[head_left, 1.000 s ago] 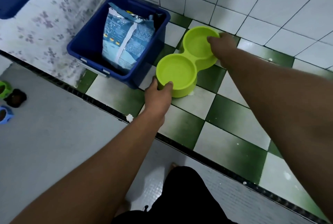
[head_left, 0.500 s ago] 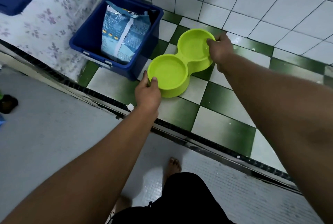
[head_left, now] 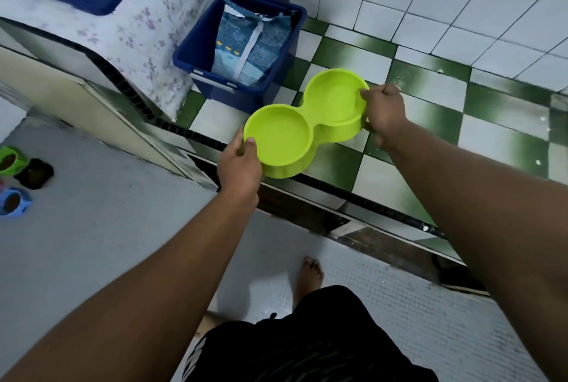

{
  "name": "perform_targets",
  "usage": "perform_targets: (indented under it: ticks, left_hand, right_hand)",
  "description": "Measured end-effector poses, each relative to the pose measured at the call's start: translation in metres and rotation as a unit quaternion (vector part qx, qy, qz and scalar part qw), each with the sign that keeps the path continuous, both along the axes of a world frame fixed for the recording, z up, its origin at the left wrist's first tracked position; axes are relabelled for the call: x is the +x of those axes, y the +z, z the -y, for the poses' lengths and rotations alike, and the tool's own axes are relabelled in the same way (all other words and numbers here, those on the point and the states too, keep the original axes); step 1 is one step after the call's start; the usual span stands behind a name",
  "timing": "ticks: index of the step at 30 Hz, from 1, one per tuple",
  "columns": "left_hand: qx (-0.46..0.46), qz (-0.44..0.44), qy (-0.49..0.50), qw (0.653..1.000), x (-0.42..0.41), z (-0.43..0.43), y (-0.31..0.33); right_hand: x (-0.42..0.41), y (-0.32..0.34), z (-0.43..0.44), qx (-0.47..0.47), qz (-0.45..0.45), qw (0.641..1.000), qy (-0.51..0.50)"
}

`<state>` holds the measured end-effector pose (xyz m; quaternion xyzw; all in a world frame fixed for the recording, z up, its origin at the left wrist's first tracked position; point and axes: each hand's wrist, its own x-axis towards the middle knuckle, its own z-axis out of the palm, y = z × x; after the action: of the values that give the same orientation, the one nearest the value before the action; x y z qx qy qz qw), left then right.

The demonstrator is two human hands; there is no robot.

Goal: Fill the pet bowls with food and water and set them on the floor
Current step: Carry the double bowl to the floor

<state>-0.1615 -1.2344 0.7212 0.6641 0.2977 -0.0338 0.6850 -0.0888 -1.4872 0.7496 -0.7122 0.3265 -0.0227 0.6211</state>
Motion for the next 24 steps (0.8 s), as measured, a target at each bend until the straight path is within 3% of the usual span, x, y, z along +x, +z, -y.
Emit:
perform_targets:
  ticks: [6, 17, 24]
  left_hand:
    - [-0.022, 0.025, 0.035, 0.999, -0.013, -0.07, 0.01]
    - [0.011, 0.047, 0.019, 0.999, -0.038, -0.23, 0.01]
    - [0.003, 0.063, 0.064, 0.996, -0.056, -0.347, 0.017]
  right_hand:
    - [-0.033, 0.006, -0.054, 0.082, -0.002, 0.996, 0.027]
    - [-0.085, 0.007, -0.193, 0.112, 0.0, 0.993, 0.044]
    - [-0.091, 0.006, -0.313, 0.126, 0.0, 0.988, 0.092]
